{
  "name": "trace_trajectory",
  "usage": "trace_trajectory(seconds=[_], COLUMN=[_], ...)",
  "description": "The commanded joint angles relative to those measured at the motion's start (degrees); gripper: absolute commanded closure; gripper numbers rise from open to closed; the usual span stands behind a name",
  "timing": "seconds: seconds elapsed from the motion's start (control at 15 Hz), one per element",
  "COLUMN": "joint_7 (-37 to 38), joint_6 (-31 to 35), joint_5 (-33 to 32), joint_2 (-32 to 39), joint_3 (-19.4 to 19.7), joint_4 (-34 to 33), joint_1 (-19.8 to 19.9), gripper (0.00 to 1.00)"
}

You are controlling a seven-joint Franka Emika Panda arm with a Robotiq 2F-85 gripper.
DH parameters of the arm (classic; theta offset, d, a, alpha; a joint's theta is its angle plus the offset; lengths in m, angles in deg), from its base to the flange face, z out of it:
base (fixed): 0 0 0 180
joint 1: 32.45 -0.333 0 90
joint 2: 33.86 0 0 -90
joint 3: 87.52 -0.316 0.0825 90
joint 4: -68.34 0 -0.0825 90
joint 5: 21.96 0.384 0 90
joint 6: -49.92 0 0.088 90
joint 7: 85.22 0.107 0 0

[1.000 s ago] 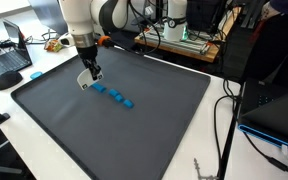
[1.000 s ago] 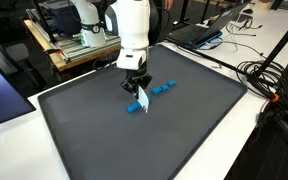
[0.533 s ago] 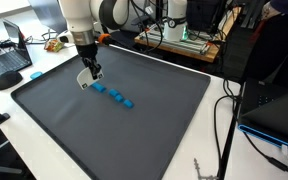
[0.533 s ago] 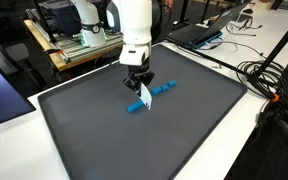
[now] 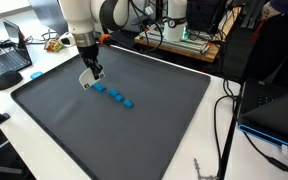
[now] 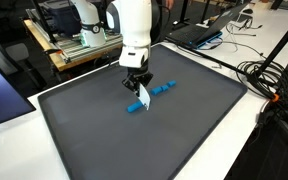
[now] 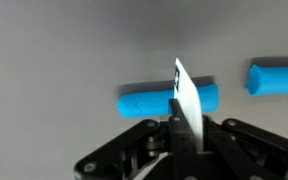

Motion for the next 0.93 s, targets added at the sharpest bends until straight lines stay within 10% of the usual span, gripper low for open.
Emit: trace_trajectory(seconds=[0.0,0.87], joint_7=[0.1,-0.5], joint_6=[-1.6,-0.5], joint_5=[-1.0,-0.2], joint_2=[1.3,5.4], joint_3=[-0.3,-1.0], joint_4=[-1.2,-1.6], joint_1=[0.5,1.4], gripper=[0.99,0.99])
